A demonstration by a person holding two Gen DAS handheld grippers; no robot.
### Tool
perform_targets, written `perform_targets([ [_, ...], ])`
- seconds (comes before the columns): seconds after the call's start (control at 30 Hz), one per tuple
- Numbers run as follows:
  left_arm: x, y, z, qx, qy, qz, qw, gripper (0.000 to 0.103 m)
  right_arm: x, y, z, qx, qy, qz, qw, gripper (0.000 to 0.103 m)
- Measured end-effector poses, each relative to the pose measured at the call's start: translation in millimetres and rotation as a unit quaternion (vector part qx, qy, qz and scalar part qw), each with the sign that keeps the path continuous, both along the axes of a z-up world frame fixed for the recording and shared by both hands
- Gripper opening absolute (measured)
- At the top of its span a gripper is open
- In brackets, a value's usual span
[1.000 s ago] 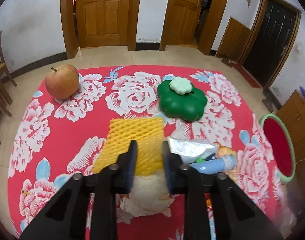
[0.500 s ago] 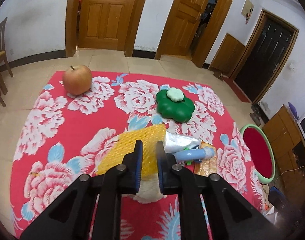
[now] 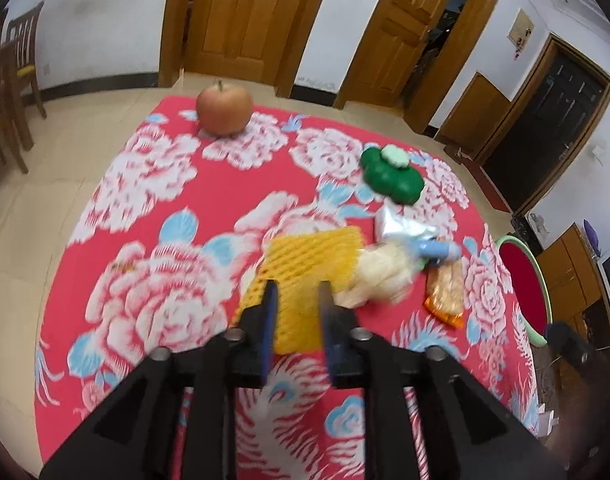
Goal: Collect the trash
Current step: 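Grasp the square yellow foam sheet with the left tool, then grasp the orange-wrapped snack bag with the right tool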
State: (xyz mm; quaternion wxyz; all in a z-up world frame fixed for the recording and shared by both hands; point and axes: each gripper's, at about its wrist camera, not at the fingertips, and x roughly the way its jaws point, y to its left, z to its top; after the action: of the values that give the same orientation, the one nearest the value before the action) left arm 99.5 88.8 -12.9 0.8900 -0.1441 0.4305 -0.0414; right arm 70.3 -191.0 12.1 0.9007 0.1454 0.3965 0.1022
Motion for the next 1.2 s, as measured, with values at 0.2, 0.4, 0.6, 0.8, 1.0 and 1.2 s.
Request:
perform_targets([
  [0.2,-6,-1,-6,0.016,0.002,0.000,0.9999,0.061,10,9,-7,0.003,0.019,0.009,1.000,0.092],
  [0.4,1,-10,-17,0.032,0.020,-0.011,0.9992,0.070,19,10,-12,0.000,0.031,0.007,1.000,0.092],
  [0.6,12,-17,-33,0.050,0.038,-0.010,0.9980,0.070,32,11,-21,-0.005,0.043,0.008,0.999,0.091],
  [0.8,17,-22,-39,0.085,0.040,-0.006,0.9956,0.070,48,17,-38,-0.014,0.068,0.019,0.997,0.087],
  [1.0,21,-21,-42,0.104,0.041,0.001,0.9937,0.071,60,27,-52,-0.020,0.088,0.027,0.996,0.084],
  [1.2,24,-16,-41,0.096,0.036,0.006,0.9948,0.070,76,33,-63,-0.038,0.099,0.021,0.994,0.079],
])
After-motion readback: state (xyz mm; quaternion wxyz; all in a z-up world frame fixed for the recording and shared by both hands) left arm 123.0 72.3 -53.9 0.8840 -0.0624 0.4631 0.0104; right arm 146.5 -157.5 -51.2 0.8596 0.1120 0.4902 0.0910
